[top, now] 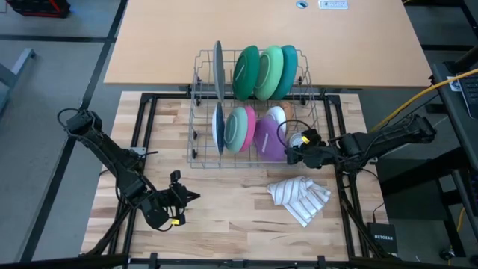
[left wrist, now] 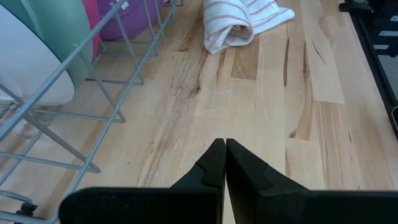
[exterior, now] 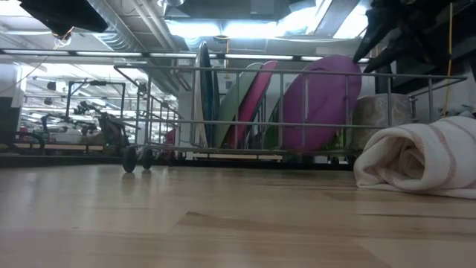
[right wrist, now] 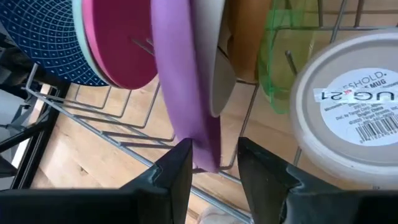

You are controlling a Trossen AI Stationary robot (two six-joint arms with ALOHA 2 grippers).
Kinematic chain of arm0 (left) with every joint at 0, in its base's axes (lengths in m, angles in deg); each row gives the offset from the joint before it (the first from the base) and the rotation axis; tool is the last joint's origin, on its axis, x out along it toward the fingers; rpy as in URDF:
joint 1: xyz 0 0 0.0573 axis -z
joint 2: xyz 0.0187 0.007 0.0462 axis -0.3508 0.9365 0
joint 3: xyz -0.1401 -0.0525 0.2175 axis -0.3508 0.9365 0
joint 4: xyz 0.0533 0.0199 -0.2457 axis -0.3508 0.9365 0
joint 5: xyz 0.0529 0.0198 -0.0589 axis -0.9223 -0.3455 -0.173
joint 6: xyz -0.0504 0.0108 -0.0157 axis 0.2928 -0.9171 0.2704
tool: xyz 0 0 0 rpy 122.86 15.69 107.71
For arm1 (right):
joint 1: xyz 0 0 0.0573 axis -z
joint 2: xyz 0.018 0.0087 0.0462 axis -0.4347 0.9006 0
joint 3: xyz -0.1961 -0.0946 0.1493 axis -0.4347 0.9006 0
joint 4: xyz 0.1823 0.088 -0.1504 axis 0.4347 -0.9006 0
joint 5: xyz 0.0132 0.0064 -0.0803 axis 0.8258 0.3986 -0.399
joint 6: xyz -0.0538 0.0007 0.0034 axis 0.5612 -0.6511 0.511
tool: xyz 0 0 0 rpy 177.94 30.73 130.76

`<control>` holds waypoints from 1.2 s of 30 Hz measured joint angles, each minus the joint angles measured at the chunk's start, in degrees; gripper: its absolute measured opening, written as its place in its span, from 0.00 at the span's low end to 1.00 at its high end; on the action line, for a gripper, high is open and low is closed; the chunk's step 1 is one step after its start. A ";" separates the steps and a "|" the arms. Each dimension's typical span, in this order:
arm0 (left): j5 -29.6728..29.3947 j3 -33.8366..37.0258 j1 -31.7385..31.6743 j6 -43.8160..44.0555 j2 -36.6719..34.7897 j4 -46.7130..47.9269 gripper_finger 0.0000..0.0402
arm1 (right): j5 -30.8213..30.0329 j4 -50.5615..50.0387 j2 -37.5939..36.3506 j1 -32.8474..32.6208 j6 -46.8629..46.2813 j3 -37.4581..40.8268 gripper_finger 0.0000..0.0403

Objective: Sort dishes
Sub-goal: Put the violet plate in the dish rack

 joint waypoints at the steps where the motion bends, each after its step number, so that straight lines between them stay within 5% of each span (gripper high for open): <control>1: 0.00 0.00 0.00 -0.04 0.00 -0.03 0.01 | -0.11 0.09 0.00 -0.05 0.05 0.00 0.33; 17: 0.01 0.00 0.00 -0.15 0.00 -0.03 0.01 | 2.39 9.85 0.00 -0.11 0.50 5.33 0.32; 27: 0.00 0.00 -0.01 -0.15 0.00 -0.02 0.01 | -1.45 15.42 0.00 -0.11 3.09 5.81 0.14; 36: 0.00 0.00 -0.02 -0.15 0.00 -0.02 0.01 | -5.66 20.54 0.04 -0.09 7.58 5.86 0.10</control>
